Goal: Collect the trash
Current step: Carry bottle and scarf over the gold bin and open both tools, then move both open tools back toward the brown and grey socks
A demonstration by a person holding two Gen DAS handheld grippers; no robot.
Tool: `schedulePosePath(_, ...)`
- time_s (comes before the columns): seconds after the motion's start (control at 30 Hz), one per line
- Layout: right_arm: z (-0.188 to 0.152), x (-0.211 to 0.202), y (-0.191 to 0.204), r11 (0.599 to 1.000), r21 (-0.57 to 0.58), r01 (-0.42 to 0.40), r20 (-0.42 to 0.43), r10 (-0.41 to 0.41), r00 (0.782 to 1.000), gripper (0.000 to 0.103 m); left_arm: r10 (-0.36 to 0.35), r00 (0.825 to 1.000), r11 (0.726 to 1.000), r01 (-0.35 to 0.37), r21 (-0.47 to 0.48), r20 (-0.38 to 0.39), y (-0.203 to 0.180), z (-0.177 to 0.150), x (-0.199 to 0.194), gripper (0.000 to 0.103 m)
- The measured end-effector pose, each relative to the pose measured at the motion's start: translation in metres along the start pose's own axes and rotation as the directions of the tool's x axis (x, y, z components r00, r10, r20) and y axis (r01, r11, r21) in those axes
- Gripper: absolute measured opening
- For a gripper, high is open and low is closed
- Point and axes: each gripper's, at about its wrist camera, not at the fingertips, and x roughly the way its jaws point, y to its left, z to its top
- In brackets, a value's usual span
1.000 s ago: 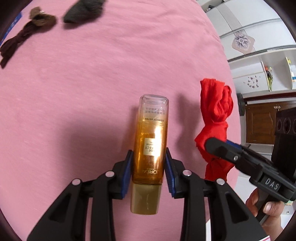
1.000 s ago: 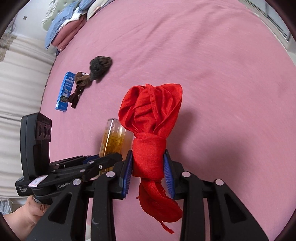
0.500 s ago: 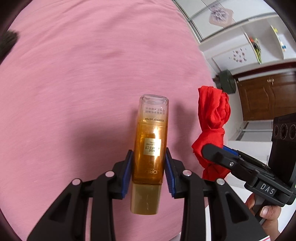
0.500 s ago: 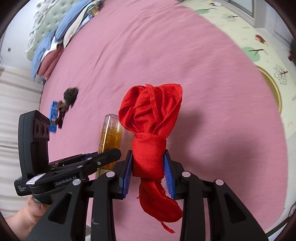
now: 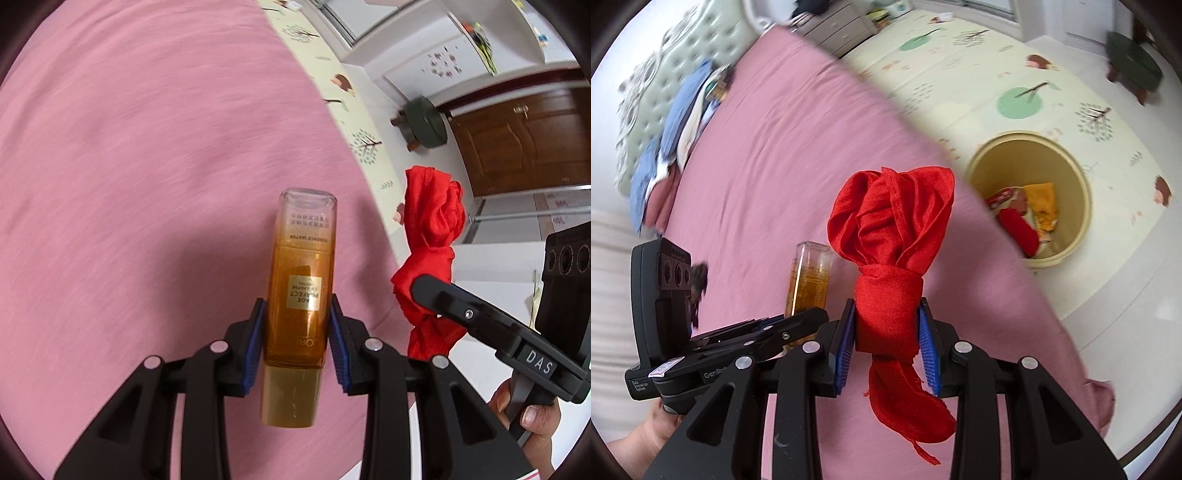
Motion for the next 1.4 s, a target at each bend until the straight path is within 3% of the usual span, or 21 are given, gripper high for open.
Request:
schedulePosePath(0.37,0.042,-0.017,-0.072,0.993,0.110,0.040,0.057,-0.046,0.997,0.032,-0.021,0.998,0.991,0.029,0.128,-0.058,-0.071,0.067,0.051,0.033)
schedulePosePath(0.6,0.074,-0.033,-0.101,0.988,0.141,0.068,0.101,-0.083,0.991,0.034,-0.058,0.998,0.979,0.065,0.194,-0.041,-0.107,0.100,0.064,0.033)
schedulePosePath(0.63,0.078,-0.037,-0.104,0.986,0.145,0.081,0.115,-0.098,0.989,0.037,-0.051,0.998,0.976,0.057,0.208,-0.033,-0.114,0.107,0.065,0.040)
schedulePosePath(0.67,0.082,-0.041,-0.106,0.984,0.149,0.100,0.127,-0.120,0.985,0.038,-0.053,0.998,0.975,0.057,0.217,-0.024,-0.118,0.111,0.062,0.061)
schedulePosePath(0.7,0.085,-0.045,-0.108,0.981,0.155,0.119,0.142,-0.142,0.980,0.045,-0.061,0.998,0.974,0.062,0.218,-0.013,-0.120,0.114,0.060,0.070)
schedulePosePath(0.73,0.088,-0.050,-0.110,0.978,0.164,0.131,0.158,-0.157,0.975,0.048,-0.063,0.998,0.973,0.058,0.223,0.016,-0.125,0.120,0.055,0.076)
schedulePosePath(0.83,0.093,-0.059,-0.115,0.974,0.187,0.126,0.184,-0.161,0.970,0.048,-0.052,0.998,0.970,0.041,0.240,0.040,-0.129,0.126,0.046,0.077)
schedulePosePath(1.1,0.088,-0.057,-0.090,0.983,0.153,0.096,0.187,-0.124,0.974,0.048,-0.006,0.997,0.973,-0.012,0.232,0.077,-0.111,0.114,0.021,0.077)
schedulePosePath(1.4,0.068,-0.031,-0.022,0.997,0.038,0.061,0.123,-0.066,0.990,0.048,0.013,0.993,0.991,-0.028,0.132,0.114,-0.048,0.077,-0.022,0.077)
